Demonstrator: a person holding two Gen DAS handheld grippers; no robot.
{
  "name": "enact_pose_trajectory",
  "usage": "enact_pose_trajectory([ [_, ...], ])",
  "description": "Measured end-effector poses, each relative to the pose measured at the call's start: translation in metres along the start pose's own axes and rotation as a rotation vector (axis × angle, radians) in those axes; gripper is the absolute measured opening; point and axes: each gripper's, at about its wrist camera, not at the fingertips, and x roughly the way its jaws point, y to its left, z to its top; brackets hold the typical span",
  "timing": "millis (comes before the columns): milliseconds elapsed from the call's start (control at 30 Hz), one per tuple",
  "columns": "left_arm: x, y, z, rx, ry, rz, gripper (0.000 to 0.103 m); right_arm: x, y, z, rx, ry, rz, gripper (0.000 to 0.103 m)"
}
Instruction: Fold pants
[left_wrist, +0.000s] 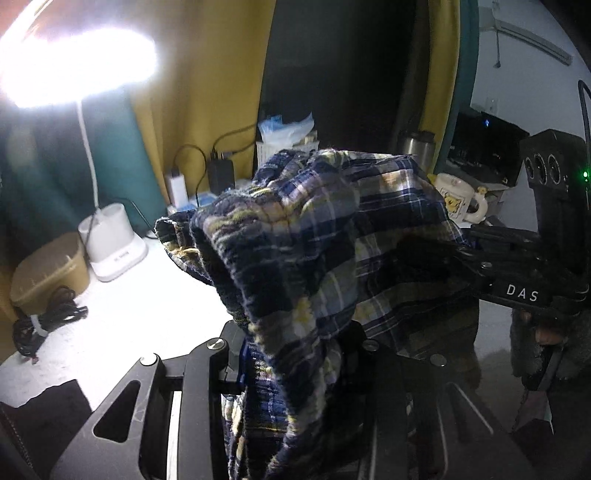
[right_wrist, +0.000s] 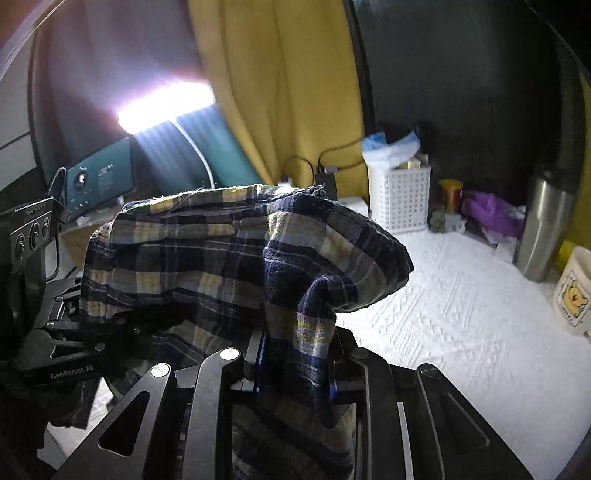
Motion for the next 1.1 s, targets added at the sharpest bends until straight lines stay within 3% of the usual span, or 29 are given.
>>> enact_pose_trajectory([
  [367, -0.065, -0.017, -0.003, 0.034, -0.119, 0.029, 0.033, -0.056, 0.03, 0.007, -0.045, -0.119, -0.002, 0.024],
  [667, -0.113, -0.022, -0.002, 0.004, -0.2, 0.062, 0.033, -0.103, 0.064, 0.016, -0.111, -0.21, 0.009, 0.024],
  [1100, -0.185, -0.011, -0.016, -0.007, -0.329, 0.126, 0.032, -0.14, 0.118, 0.021, -0.195, -0.301, 0.056, 0.024],
])
